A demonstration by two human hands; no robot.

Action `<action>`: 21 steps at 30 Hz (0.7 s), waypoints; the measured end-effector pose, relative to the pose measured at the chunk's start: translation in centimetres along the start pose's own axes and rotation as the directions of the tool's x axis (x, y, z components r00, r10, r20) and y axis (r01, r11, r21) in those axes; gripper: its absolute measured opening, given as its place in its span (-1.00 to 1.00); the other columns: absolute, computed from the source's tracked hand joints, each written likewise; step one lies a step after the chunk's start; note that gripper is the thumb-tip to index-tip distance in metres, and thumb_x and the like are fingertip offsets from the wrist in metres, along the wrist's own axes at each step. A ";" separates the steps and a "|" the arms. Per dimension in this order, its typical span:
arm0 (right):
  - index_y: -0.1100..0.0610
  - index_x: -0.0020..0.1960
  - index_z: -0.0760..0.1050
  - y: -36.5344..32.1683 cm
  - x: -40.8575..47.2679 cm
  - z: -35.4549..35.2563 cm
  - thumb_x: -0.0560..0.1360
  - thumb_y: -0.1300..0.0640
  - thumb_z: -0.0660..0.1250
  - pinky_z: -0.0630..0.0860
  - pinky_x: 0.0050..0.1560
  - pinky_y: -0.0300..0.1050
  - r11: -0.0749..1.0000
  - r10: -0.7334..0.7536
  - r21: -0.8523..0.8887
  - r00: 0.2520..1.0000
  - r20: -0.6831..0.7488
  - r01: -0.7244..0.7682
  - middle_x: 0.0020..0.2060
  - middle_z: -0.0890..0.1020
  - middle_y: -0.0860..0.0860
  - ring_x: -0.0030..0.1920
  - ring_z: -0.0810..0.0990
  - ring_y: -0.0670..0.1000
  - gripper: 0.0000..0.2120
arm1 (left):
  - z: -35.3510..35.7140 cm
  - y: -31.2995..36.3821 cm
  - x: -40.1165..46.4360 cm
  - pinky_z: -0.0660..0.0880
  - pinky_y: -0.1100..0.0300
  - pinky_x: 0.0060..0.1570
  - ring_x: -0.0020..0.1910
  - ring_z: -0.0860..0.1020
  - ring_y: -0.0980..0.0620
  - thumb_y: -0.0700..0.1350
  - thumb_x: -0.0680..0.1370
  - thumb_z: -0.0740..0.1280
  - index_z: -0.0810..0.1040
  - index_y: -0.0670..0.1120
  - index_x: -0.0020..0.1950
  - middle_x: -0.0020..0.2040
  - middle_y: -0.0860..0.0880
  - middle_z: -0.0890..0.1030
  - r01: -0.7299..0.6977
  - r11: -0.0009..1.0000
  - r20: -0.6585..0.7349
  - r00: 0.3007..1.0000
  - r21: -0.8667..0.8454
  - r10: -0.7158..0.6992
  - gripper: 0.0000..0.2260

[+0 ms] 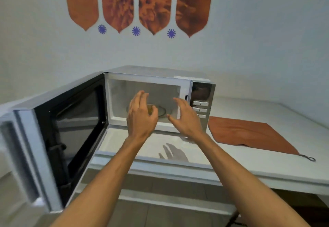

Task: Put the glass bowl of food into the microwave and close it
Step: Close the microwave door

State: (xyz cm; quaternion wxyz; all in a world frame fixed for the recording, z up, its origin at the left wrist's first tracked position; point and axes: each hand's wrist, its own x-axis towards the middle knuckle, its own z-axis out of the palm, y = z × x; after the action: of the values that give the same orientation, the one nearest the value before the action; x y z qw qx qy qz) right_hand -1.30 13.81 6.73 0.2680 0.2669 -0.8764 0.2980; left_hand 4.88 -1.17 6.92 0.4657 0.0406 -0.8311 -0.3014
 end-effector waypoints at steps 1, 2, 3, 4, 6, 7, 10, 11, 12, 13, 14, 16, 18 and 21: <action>0.08 0.48 0.25 -0.2 -0.7 -0.9 0.48 -0.09 0.38 0.41 0.29 0.10 0.999 -0.021 -0.032 1.000 -0.004 0.021 0.45 0.37 0.08 0.39 0.39 0.12 -0.34 | -1.3 0.9 -0.7 0.35 -0.05 0.35 0.41 0.32 -0.09 -0.05 0.51 0.25 0.38 -0.12 0.36 0.43 -0.10 0.37 -0.036 0.998 -0.008 0.999 0.051 0.036 -0.58; 0.09 0.49 0.24 -0.3 -1.3 -1.8 0.48 -0.10 0.38 0.40 0.30 0.10 0.997 -0.038 -0.065 0.999 -0.007 0.037 0.46 0.36 0.09 0.41 0.38 0.13 -0.33 | -2.6 1.6 -1.2 0.33 -0.07 0.37 0.40 0.33 -0.10 -0.06 0.51 0.26 0.39 -0.14 0.35 0.42 -0.13 0.39 -0.079 0.991 -0.020 0.997 0.105 0.081 -0.58; 0.09 0.49 0.23 -0.3 -1.7 -2.5 0.49 -0.11 0.37 0.40 0.32 0.11 0.994 -0.053 -0.100 0.999 -0.007 0.052 0.47 0.35 0.09 0.42 0.37 0.13 -0.33 | -3.7 2.3 -1.6 0.30 -0.09 0.39 0.39 0.34 -0.12 -0.07 0.50 0.27 0.40 -0.16 0.34 0.40 -0.15 0.40 -0.119 0.980 -0.027 0.992 0.161 0.124 -0.57; 0.10 0.50 0.23 -0.4 -2.1 -3.1 0.49 -0.12 0.37 0.39 0.33 0.11 0.989 -0.068 -0.134 0.998 -0.005 0.066 0.48 0.33 0.10 0.43 0.35 0.13 -0.32 | -4.9 2.9 -1.9 0.27 -0.09 0.41 0.38 0.35 -0.13 -0.07 0.49 0.28 0.40 -0.19 0.33 0.39 -0.17 0.42 -0.152 0.963 -0.030 0.986 0.221 0.162 -0.57; 0.10 0.51 0.21 -0.6 -2.9 -4.4 0.49 -0.13 0.36 0.37 0.35 0.12 0.980 -0.093 -0.176 0.996 -0.002 0.091 0.48 0.32 0.11 0.44 0.35 0.14 -0.30 | -7.2 3.8 -2.4 0.22 -0.10 0.43 0.37 0.37 -0.15 -0.04 0.49 0.27 0.41 -0.20 0.32 0.36 -0.20 0.43 -0.191 0.921 -0.020 0.978 0.340 0.210 -0.56; 0.11 0.51 0.22 -0.8 -3.2 -5.0 0.49 -0.13 0.37 0.38 0.35 0.13 0.977 -0.105 -0.185 0.995 -0.004 0.102 0.48 0.33 0.11 0.42 0.37 0.15 -0.30 | -8.2 4.3 -2.6 0.21 -0.09 0.44 0.35 0.37 -0.16 -0.03 0.49 0.27 0.40 -0.21 0.32 0.35 -0.20 0.43 -0.204 0.896 -0.010 0.974 0.394 0.226 -0.55; 0.14 0.49 0.25 -1.6 -4.3 -7.3 0.48 -0.11 0.39 0.43 0.30 0.13 0.969 -0.135 -0.214 0.990 -0.035 0.125 0.44 0.38 0.13 0.36 0.44 0.17 -0.31 | -11.4 5.3 -3.0 0.20 -0.11 0.43 0.34 0.38 -0.17 0.01 0.48 0.25 0.40 -0.22 0.31 0.33 -0.21 0.44 -0.237 0.815 0.024 0.964 0.528 0.264 -0.53; 0.15 0.49 0.26 -2.0 -4.6 -8.0 0.48 -0.10 0.39 0.44 0.28 0.13 0.966 -0.141 -0.225 0.989 -0.041 0.128 0.43 0.39 0.14 0.34 0.45 0.17 -0.31 | -12.3 5.6 -3.0 0.20 -0.12 0.42 0.35 0.38 -0.17 0.02 0.48 0.25 0.41 -0.22 0.31 0.33 -0.22 0.45 -0.236 0.792 0.028 0.963 0.563 0.268 -0.52; 0.15 0.49 0.25 -2.2 -4.8 -8.5 0.48 -0.09 0.39 0.43 0.28 0.14 0.962 -0.146 -0.239 0.988 -0.041 0.132 0.43 0.38 0.14 0.34 0.44 0.17 -0.31 | -13.2 5.7 -3.1 0.20 -0.12 0.42 0.35 0.37 -0.17 0.02 0.47 0.25 0.41 -0.22 0.31 0.33 -0.22 0.45 -0.231 0.774 0.025 0.963 0.590 0.268 -0.52; 0.16 0.49 0.24 -2.5 -4.9 -9.1 0.48 -0.08 0.38 0.42 0.29 0.14 0.957 -0.154 -0.256 0.987 -0.043 0.138 0.44 0.36 0.15 0.35 0.43 0.17 -0.31 | -14.0 5.9 -3.1 0.20 -0.13 0.42 0.35 0.38 -0.17 0.03 0.46 0.25 0.41 -0.22 0.30 0.32 -0.22 0.46 -0.225 0.757 0.018 0.962 0.613 0.272 -0.51; 0.16 0.49 0.24 -2.8 -5.1 -9.7 0.48 -0.08 0.37 0.41 0.30 0.13 0.951 -0.164 -0.273 0.985 -0.046 0.146 0.45 0.35 0.16 0.35 0.42 0.17 -0.32 | -14.9 6.1 -3.1 0.19 -0.14 0.42 0.34 0.38 -0.18 0.03 0.46 0.26 0.41 -0.22 0.30 0.31 -0.23 0.46 -0.219 0.742 0.009 0.961 0.634 0.277 -0.51; 0.17 0.48 0.25 -3.6 -5.4 -10.7 0.49 -0.06 0.37 0.37 0.32 0.12 0.937 -0.193 -0.308 0.980 -0.057 0.166 0.45 0.35 0.17 0.38 0.40 0.17 -0.33 | -16.5 6.3 -3.0 0.15 -0.16 0.42 0.33 0.38 -0.20 0.03 0.46 0.26 0.39 -0.22 0.28 0.30 -0.24 0.46 -0.212 0.719 -0.008 0.957 0.662 0.290 -0.52; 0.17 0.48 0.25 -4.4 -5.5 -11.6 0.49 -0.06 0.36 0.34 0.34 0.09 0.922 -0.219 -0.342 0.973 -0.075 0.181 0.45 0.35 0.18 0.41 0.37 0.16 -0.34 | -18.0 6.3 -2.9 0.14 -0.19 0.41 0.32 0.37 -0.22 0.02 0.45 0.26 0.38 -0.21 0.27 0.30 -0.25 0.45 -0.210 0.707 -0.020 0.953 0.675 0.302 -0.54; 0.16 0.48 0.25 -5.6 -5.6 -12.8 0.49 -0.05 0.36 0.32 0.34 0.09 0.910 -0.244 -0.370 0.964 -0.109 0.188 0.45 0.36 0.18 0.41 0.36 0.16 -0.35 | -20.1 5.9 -2.8 0.13 -0.22 0.41 0.34 0.36 -0.24 0.02 0.47 0.27 0.36 -0.23 0.30 0.33 -0.27 0.43 -0.192 0.691 -0.015 0.959 0.697 0.281 -0.51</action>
State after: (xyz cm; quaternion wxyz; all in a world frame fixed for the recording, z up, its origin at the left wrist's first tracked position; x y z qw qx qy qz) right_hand 10.20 20.23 13.98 0.4097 0.2857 -0.8577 0.1221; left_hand 23.79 -4.69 15.73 0.5011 0.1210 -0.8516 0.0944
